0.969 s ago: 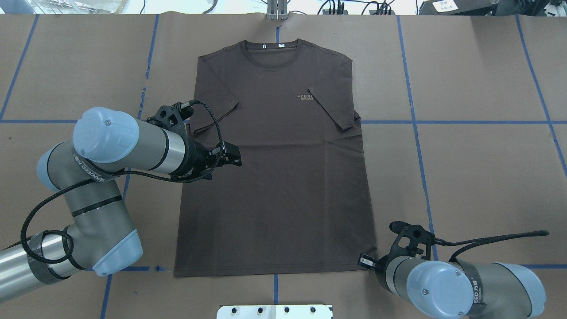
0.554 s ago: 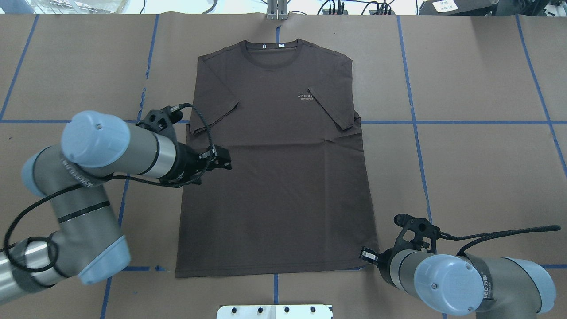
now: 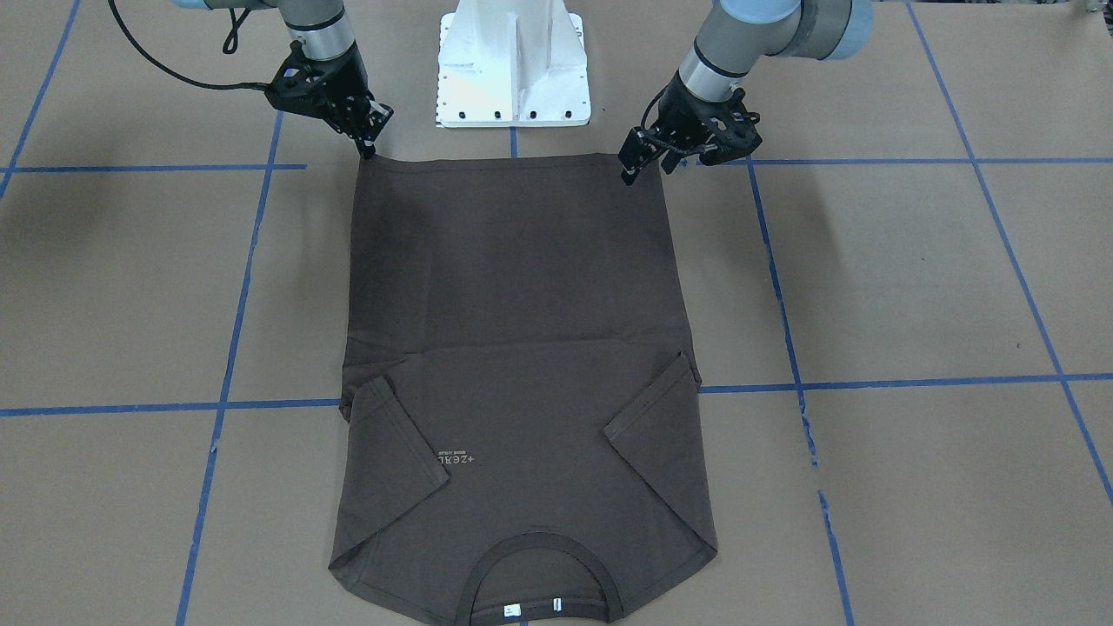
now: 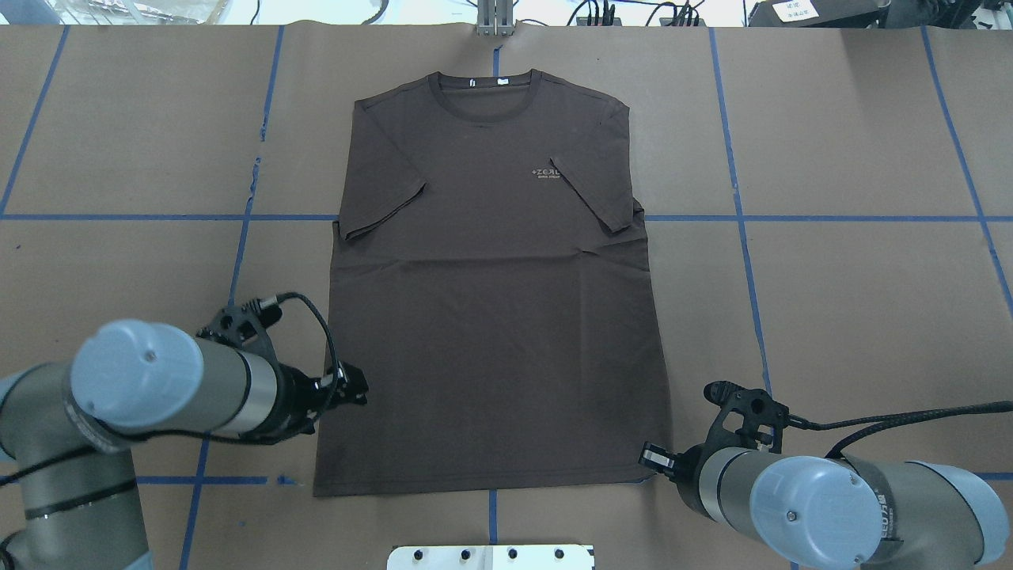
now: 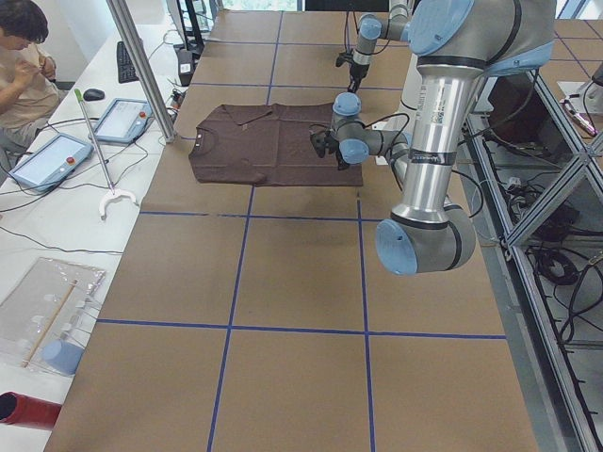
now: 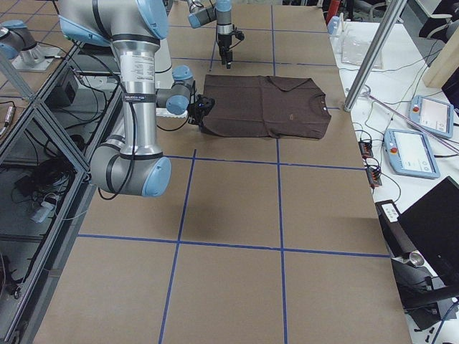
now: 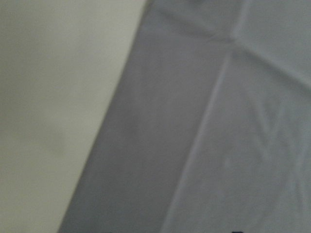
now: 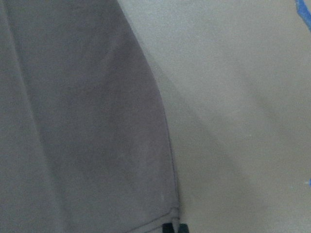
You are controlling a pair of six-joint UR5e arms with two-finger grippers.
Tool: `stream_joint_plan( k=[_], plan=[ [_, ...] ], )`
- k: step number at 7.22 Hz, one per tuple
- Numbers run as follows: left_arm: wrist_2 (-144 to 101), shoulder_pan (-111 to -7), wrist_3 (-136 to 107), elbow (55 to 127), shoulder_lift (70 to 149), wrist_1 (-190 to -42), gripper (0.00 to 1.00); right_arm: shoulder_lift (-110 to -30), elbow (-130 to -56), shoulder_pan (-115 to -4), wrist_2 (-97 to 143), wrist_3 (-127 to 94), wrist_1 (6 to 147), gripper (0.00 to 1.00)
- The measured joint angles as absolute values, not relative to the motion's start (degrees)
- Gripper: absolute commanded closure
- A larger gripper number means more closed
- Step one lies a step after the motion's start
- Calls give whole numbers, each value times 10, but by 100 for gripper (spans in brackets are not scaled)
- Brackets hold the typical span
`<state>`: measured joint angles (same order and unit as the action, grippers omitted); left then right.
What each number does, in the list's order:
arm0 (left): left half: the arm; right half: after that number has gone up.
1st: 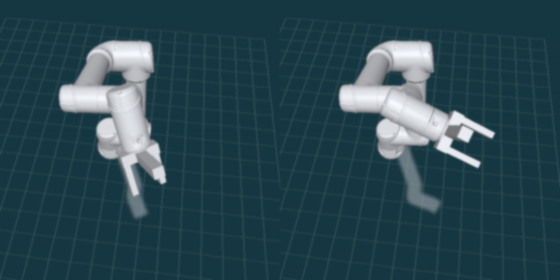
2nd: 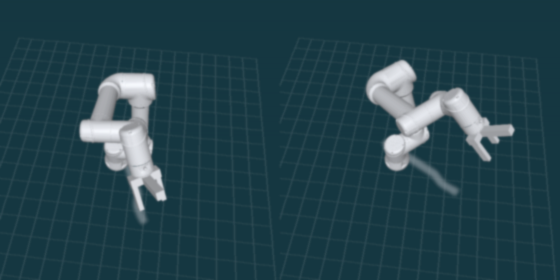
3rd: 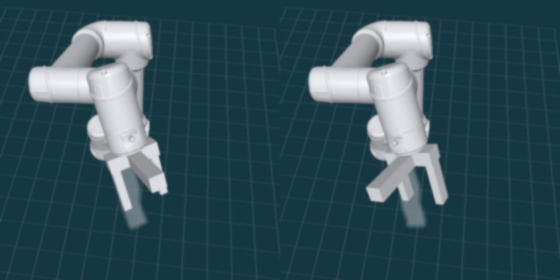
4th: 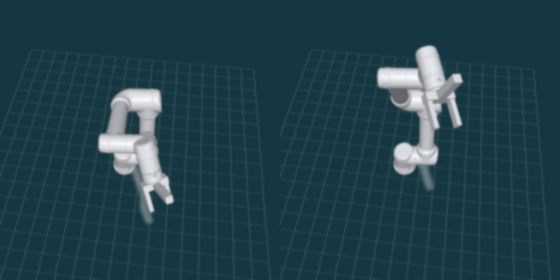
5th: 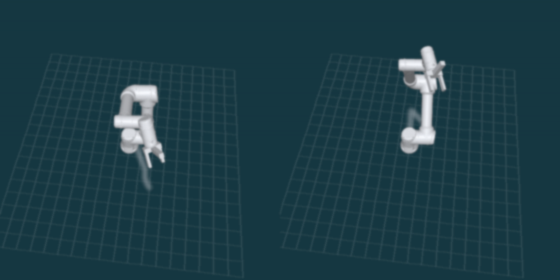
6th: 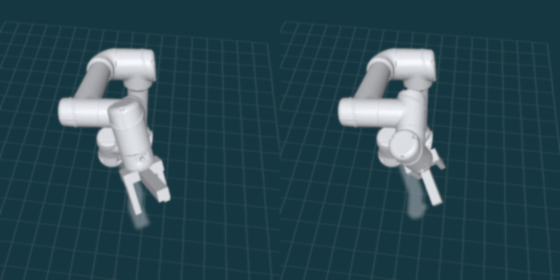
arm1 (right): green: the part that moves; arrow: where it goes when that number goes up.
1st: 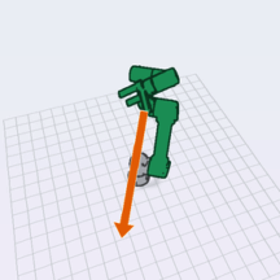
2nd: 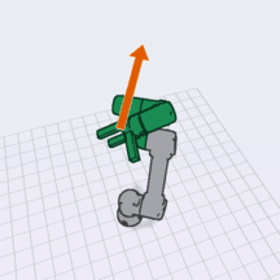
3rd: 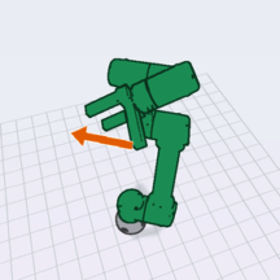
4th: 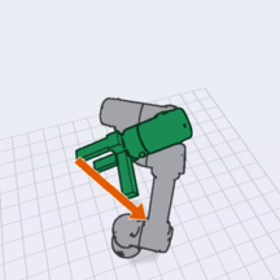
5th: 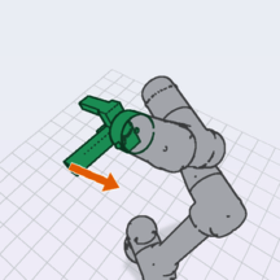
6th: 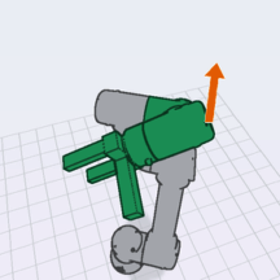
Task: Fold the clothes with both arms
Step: 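Grasp both hem corners with the left and right grippers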
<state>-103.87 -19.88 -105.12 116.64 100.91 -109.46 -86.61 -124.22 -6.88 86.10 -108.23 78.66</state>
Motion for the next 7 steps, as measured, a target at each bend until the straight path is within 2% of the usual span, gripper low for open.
stream_joint_plan(
  k=[5,6,7],
  plan=[
    [-994,-113,-1096,1159,994,-1051,26,-866,-1245,-68,861,-1082,786,100],
    [-994,-109,-1099,1157,993,-1050,30,-866,-1245,-68,861,-1082,786,100],
    [-994,-108,-1100,1155,993,-1050,39,-866,-1245,-68,860,-1082,786,100]
  ],
)
